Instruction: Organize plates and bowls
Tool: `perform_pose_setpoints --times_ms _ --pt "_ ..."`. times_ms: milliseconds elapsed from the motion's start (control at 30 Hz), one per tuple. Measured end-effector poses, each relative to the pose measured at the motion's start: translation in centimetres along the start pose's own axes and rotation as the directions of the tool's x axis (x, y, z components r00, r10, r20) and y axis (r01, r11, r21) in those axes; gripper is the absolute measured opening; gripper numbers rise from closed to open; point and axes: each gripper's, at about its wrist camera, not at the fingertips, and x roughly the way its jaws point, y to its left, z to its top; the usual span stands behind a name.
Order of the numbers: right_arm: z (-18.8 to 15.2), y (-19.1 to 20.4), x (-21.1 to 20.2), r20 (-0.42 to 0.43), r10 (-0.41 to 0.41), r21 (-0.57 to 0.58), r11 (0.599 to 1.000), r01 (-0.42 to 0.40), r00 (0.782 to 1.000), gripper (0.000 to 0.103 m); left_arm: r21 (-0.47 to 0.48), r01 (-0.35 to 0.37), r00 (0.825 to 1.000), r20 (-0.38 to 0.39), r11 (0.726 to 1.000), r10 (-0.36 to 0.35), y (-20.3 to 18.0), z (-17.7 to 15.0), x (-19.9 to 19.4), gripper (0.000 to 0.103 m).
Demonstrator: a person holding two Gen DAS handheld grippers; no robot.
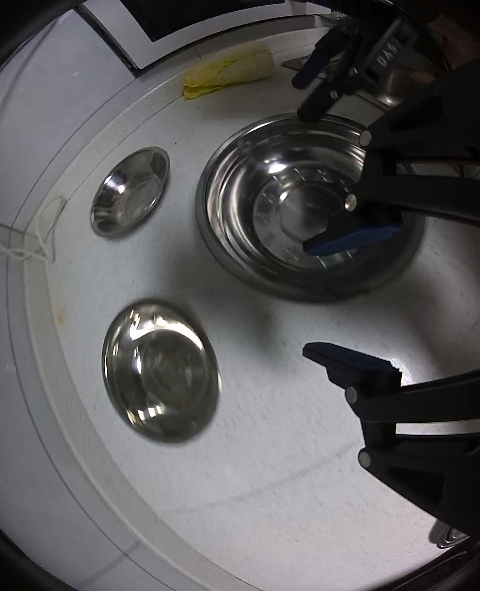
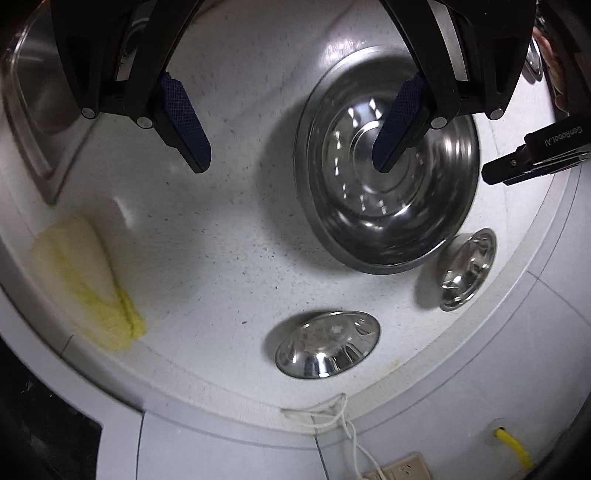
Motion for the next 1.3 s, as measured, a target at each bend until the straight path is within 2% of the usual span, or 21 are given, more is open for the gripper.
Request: perform_pose_setpoints --times_ms 100,133,167,233,267,300,333,367,400,467,533,633,767,867,967,1167,1300 --pt "0.4 -0.1 1.5 -0.025 0.010 0.009 1.000 -0.010 1.000 0.086 -0.003 0.005 0.999 -0.033 1.000 -0.005 -0.9 1.0 1.6 0.047" --pt "0.5 -0.2 1.9 -0.034 0.018 0.015 1.000 -0.018 0.999 0.086 -0.011 -0.042 0.999 -0.017 0.999 0.042 -1.1 1.1 2.0 0.047" --pt "0.5 -0.2 2.2 -0.042 0.025 0.024 0.999 -0.024 0.999 0.085 -0.016 -0.044 0.999 -0.026 0.999 0.043 -1.1 1.3 2.4 0.047" --pt "0.4 -0.3 2.9 -0.056 0.039 0.043 0.998 -0.037 0.998 0.078 -0.021 -0.042 0.998 -0.040 0.999 0.041 -1.2 1.4 3.1 0.046" --pt "0.3 -0.3 3.2 -0.065 0.041 0.047 0.998 -0.038 0.997 0.060 -0.023 -0.037 0.998 -0.048 0.999 0.036 -1.3 1.5 3.4 0.046" --pt "0.2 -0.3 3.5 -0.075 0.043 0.052 0.998 -0.039 0.996 0.041 -0.025 -0.035 0.998 -0.059 0.999 0.034 -1.2 1.5 3.8 0.037" --pt "0.0 -0.3 3.9 -0.091 0.055 0.060 0.997 -0.050 0.994 0.034 -0.023 -0.043 0.997 -0.070 0.999 0.042 -1.2 1.4 4.2 0.016" --pt "-0.2 -0.4 4.2 -0.103 0.067 0.070 0.996 -0.060 0.992 0.019 -0.022 -0.050 0.996 -0.077 0.998 0.049 -1.1 1.4 4.5 0.014" --pt "-0.4 -0.4 4.5 -0.118 0.075 0.079 0.995 -0.066 0.990 0.015 -0.030 -0.034 0.996 -0.087 0.999 0.031 -0.8 1.3 4.8 0.013" --pt "-0.8 -0.4 4.7 -0.123 0.059 0.079 0.996 -0.049 0.991 0.012 -0.043 -0.021 0.996 -0.087 0.999 0.017 -0.5 1.2 5.0 0.012" --pt "-1.2 -0.4 4.6 -0.136 0.080 0.098 0.993 -0.067 0.988 0.011 -0.038 -0.028 0.996 -0.088 0.999 0.024 -0.5 1.0 5.0 0.012" --pt "-1.8 0.5 4.2 -0.142 0.058 0.070 0.996 -0.049 0.988 0.011 -0.045 -0.024 0.996 -0.083 0.999 0.020 0.1 0.2 4.6 0.013" --pt "-3.0 2.9 2.2 -0.138 0.054 0.015 0.999 -0.052 0.989 0.011 -0.059 -0.030 0.999 -0.045 0.998 0.027 2.1 -2.0 2.1 0.013" --pt "-3.6 6.5 1.2 -0.136 0.082 -0.050 0.995 -0.090 0.987 0.011 -0.100 -0.071 0.997 0.011 0.992 0.072 5.2 -4.2 -1.4 0.013" --pt "-4.4 11.6 0.4 -0.143 0.136 -0.133 0.979 -0.155 0.980 0.011 -0.172 -0.113 0.992 0.039 0.979 0.121 10.1 -6.7 -4.4 0.013" --pt "-6.3 22.5 1.2 -0.207 0.213 -0.294 0.918 -0.268 0.955 0.011 -0.332 -0.191 0.974 0.050 0.924 0.219 19.2 -11.5 -7.9 0.013" --pt "-7.7 28.1 1.9 -0.244 0.222 -0.371 0.878 -0.303 0.944 0.011 -0.401 -0.221 0.966 0.038 0.889 0.257 23.2 -13.6 -8.7 0.014"
